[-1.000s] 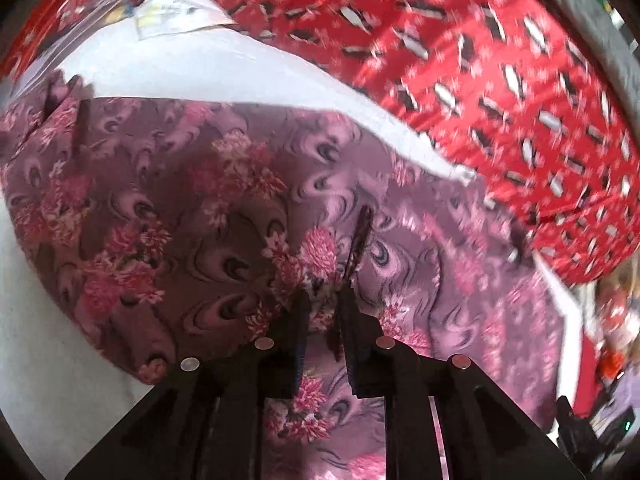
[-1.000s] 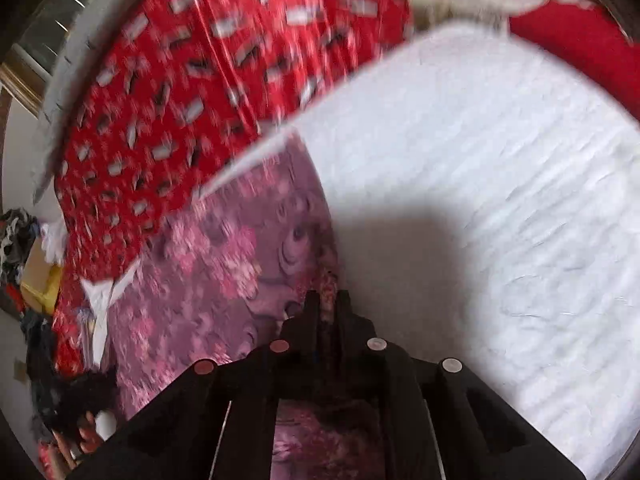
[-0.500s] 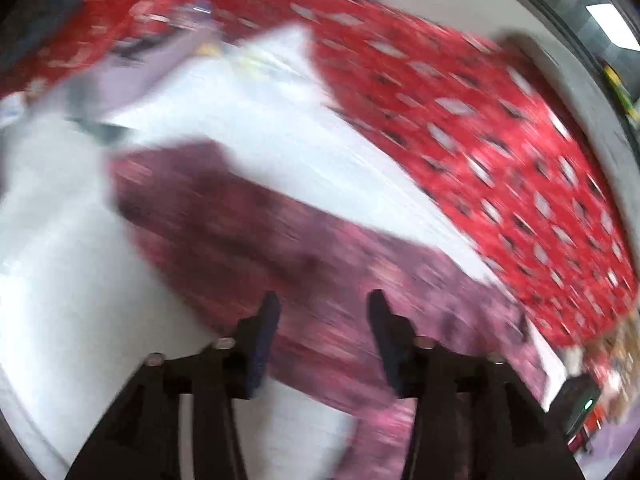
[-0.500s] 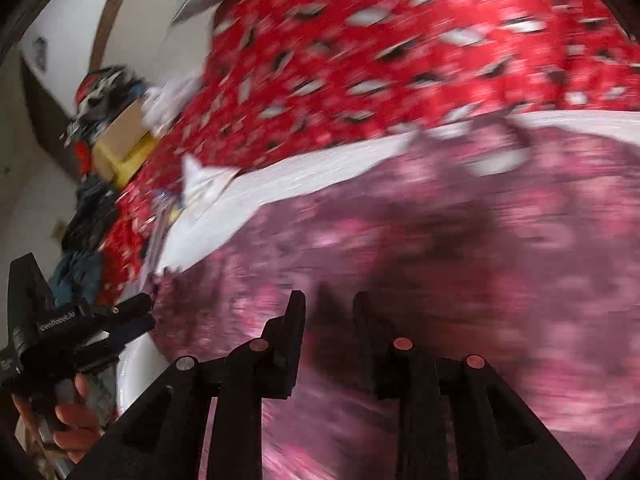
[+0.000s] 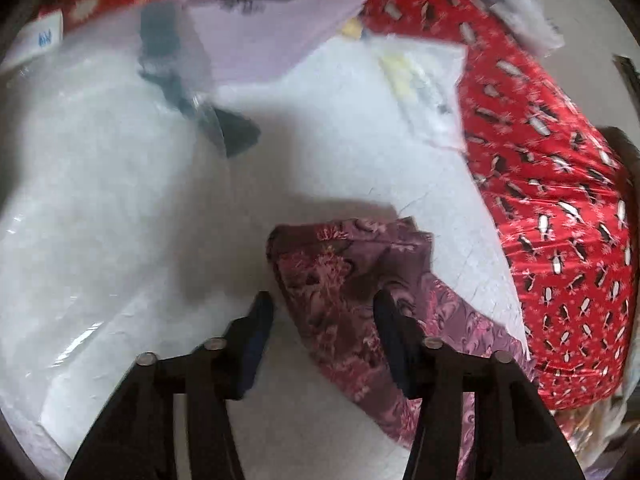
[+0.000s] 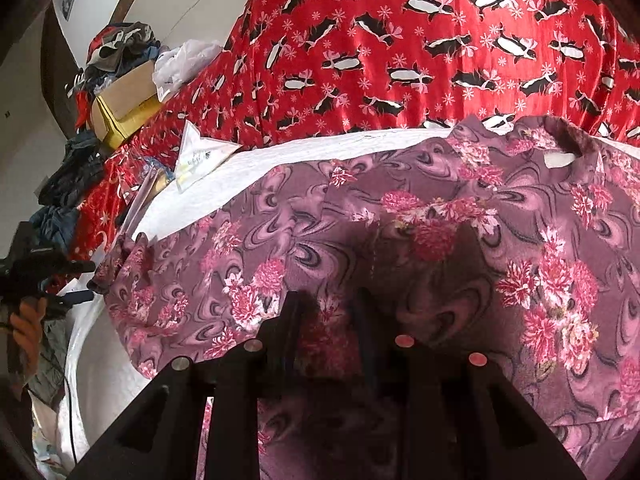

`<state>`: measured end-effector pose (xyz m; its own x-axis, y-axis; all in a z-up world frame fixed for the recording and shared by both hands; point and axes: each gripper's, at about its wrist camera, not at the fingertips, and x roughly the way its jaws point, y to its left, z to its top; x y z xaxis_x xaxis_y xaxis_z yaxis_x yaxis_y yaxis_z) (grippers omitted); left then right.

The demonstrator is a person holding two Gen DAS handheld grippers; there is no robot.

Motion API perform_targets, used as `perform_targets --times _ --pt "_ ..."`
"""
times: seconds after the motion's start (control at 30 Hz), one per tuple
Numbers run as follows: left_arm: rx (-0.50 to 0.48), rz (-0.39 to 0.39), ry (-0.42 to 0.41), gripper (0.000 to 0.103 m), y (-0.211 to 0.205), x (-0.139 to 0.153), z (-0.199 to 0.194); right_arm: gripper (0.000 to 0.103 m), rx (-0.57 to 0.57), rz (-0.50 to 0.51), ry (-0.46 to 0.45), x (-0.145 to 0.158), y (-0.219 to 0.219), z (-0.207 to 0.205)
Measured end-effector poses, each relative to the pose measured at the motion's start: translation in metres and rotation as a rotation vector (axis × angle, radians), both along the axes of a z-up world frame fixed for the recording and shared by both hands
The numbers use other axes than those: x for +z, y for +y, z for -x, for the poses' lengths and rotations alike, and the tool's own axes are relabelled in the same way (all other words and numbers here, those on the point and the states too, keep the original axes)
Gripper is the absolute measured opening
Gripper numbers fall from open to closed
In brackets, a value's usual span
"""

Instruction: Fold small clothes

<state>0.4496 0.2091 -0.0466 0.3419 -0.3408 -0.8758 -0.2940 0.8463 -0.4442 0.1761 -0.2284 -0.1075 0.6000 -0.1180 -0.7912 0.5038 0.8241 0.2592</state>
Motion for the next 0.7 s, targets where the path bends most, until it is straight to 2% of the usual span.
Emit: perform_targets --times 0.03,0.1,0.17,0.3,0.43,0.53,0.57,0.7 --pt "0.003 0.018 0.024 0.01 0.001 -0.007 -0.005 0.03 -0.001 0.0 -0.004 0.0 0.0 0.0" --pt "0.041 0.063 0.045 0.009 0.007 -0.011 -0.01 0.03 -0.001 0.001 -0.004 0.0 0.0 0.001" --pt "0.067 0.104 0.03 0.008 0.011 -0.006 -0.012 0.03 -0.001 -0.001 -0.005 0.001 0.0 0.001" --pt "0.052 0.193 -0.005 0.007 -0.003 0.021 0.002 0.03 -0.002 -0.021 -0.007 0.001 -0.002 0.002" --pt "-0.012 0.275 -0.028 0.007 -0.038 0.05 0.024 0.029 0.01 -0.06 0.026 0.011 -0.007 0.002" --pt "-0.072 0.309 -0.047 0.007 -0.07 0.07 0.041 0.029 0.023 -0.075 0.022 0.026 -0.012 0.016" --pt "-0.093 0.316 -0.05 0.007 -0.082 0.074 0.045 0.032 0.018 -0.052 0.031 0.031 -0.014 0.022" --pt "-0.183 0.331 -0.046 0.007 -0.144 0.083 0.062 0.031 -0.016 0.079 0.068 0.048 -0.032 0.066"
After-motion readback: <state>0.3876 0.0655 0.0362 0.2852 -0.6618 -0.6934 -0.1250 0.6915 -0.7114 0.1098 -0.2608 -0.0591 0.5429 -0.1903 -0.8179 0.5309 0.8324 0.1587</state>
